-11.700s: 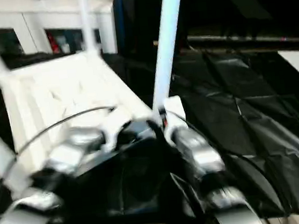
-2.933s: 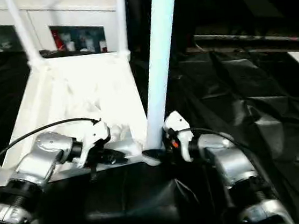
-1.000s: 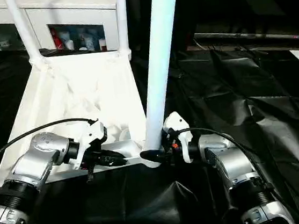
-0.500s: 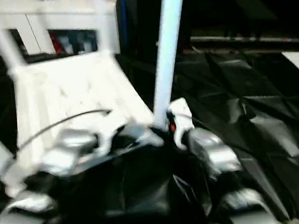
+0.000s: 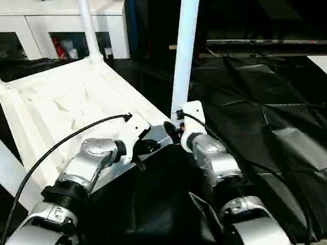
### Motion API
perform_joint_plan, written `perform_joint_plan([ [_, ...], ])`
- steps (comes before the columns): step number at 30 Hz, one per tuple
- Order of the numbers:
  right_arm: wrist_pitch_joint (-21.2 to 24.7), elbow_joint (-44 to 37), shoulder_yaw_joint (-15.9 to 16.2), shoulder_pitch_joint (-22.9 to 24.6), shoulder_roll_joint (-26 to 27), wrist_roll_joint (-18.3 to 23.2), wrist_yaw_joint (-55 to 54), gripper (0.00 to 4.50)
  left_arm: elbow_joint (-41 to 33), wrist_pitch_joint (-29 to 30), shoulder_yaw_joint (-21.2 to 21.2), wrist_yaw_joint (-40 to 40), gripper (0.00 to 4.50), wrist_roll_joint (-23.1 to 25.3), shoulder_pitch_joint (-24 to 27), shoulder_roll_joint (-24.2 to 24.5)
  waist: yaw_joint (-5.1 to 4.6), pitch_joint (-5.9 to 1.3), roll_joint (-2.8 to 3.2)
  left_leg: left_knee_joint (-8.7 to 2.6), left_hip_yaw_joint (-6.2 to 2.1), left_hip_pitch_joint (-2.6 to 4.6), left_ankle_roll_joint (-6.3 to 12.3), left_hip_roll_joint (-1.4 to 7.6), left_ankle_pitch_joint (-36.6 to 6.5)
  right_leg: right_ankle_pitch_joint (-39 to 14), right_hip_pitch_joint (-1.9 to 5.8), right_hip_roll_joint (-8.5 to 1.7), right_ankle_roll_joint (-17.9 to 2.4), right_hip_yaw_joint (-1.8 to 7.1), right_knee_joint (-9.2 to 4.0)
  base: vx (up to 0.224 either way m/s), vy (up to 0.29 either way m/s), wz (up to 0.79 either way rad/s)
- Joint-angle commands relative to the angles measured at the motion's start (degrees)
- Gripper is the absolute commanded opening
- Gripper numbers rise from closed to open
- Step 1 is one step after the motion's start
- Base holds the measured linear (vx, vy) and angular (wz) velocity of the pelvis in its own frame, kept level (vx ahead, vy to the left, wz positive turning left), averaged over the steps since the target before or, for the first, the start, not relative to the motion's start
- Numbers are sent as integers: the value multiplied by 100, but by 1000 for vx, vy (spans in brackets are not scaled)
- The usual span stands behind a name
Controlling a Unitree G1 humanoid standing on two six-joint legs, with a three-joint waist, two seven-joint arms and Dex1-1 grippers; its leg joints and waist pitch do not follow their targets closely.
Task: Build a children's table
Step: Rotate leg to tighten
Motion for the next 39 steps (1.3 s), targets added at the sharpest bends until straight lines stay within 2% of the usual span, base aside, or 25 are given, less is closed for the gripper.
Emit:
perform_joint_plan([
  [1,199,-263,694,194,61,58,1058,365,-147,-436,-182,-510,0,-185,152,-42,17,-242,-29,-375,9,-18,161,85,-1662,-1787,213,-257,-773,205,-544,0,0,0],
  [2,199,-263,694,194,61,58,1058,376,-147,-436,-182,-510,0,-185,152,-42,22,-237,-28,-377,9,-27,178,83,-1655,-1776,227,-250,-771,199,-546,0,0,0],
  [3,156,-719,991,462,-293,75,1795,386,-408,-540,-261,-1137,0,-316,318,181,22,-235,-20,-385,5,-22,182,97,-1688,-1845,228,-263,-758,202,-548,0,0,0],
  [5,139,-856,1051,543,-384,78,2024,392,-496,-556,-283,-1336,0,-368,372,251,23,-224,-30,-385,11,-30,225,106,-1707,-1861,229,-265,-767,211,-551,0,0,0],
  [7,280,-1495,1233,839,-752,309,2840,392,-841,-513,-356,-1965,0,-556,559,512,46,-237,-22,-376,9,0,239,119,-1706,-1854,226,-272,-814,213,-547,0,0,0],
  [9,374,-1821,1278,976,-937,454,3177,392,-1027,-455,-386,-2308,0,-675,655,665,41,-225,-8,-396,7,-7,271,132,-1691,-1624,230,-253,-923,215,-516,0,0,0],
  [12,537,-2157,1274,1108,-1157,650,3547,392,-1334,-235,-493,-2867,0,-826,805,931,45,-232,13,-390,22,31,241,144,-1719,-1517,194,-253,-1046,223,-501,0,0,0],
  [13,601,-2292,1305,1169,-1294,695,3758,392,-1425,-180,-522,-3015,0,-845,866,1043,48,-231,19,-390,26,18,249,146,-1705,-1435,201,-245,-1094,224,-490,0,0,0],
  [15,639,-2375,1357,1216,-1424,692,3933,392,-1442,-193,-511,-3035,0,-838,902,1100,74,-245,20,-375,32,6,262,140,-1548,-1180,210,-240,-1125,221,-458,0,0,0],
  [19,744,-2609,1451,1337,-1647,693,4288,392,-1586,-148,-433,-3101,0,-835,1002,1187,114,-238,-5,-362,37,0,252,140,-1475,-1141,229,-257,-1128,221,-451,0,0,0],
  [20,736,-2628,1458,1346,-1657,689,4303,367,-1610,-134,-424,-3114,0,-842,1013,1198,116,-243,-9,-361,36,-9,262,137,-1433,-1117,234,-257,-1121,219,-441,0,0,0],
  [23,817,-2671,1485,1342,-1659,697,4309,355,-1691,-71,-418,-3119,0,-879,1039,1235,125,-245,-20,-351,43,0,246,130,-1376,-1172,226,-261,-1106,220,-447,0,0,0],
  [26,887,-2676,1510,1303,-1619,734,4301,319,-1727,-42,-416,-3116,0,-900,1057,1257,125,-247,-21,-349,39,-4,244,126,-1348,-1177,230,-260,-1094,218,-441,0,0,0],
  [29,906,-2636,1527,1268,-1591,729,4306,309,-1769,-17,-401,-3104,0,-897,1087,1267,131,-251,-20,-344,38,-5,244,127,-1285,-1076,237,-260,-1111,214,-426,0,0,0],
  [31,905,-2610,1530,1266,-1587,706,4315,278,-1806,6,-396,-3098,0,-891,1106,1274,129,-258,-18,-337,40,-4,248,124,-1237,-983,241,-253,-1128,213,-414,0,0,0],
  [32,900,-2599,1530,1267,-1584,696,4317,278,-1822,17,-394,-3095,0,-886,1115,1275,130,-259,-30,-332,42,-6,258,121,-1208,-934,245,-252,-1140,212,-407,0,0,0],
  [37,853,-2381,1463,1271,-1429,618,4044,260,-1839,56,-329,-2876,0,-867,1141,1209,128,-257,-12,-331,42,-4,249,117,-1240,-961,243,-254,-1151,211,-411,0,0,0],
  [39,831,-2295,1436,1272,-1363,582,3910,258,-1817,60,-312,-2770,0,-849,1132,1165,127,-245,-6,-340,39,-1,192,118,-1392,-1191,232,-263,-1104,216,-435,0,0,0],
])
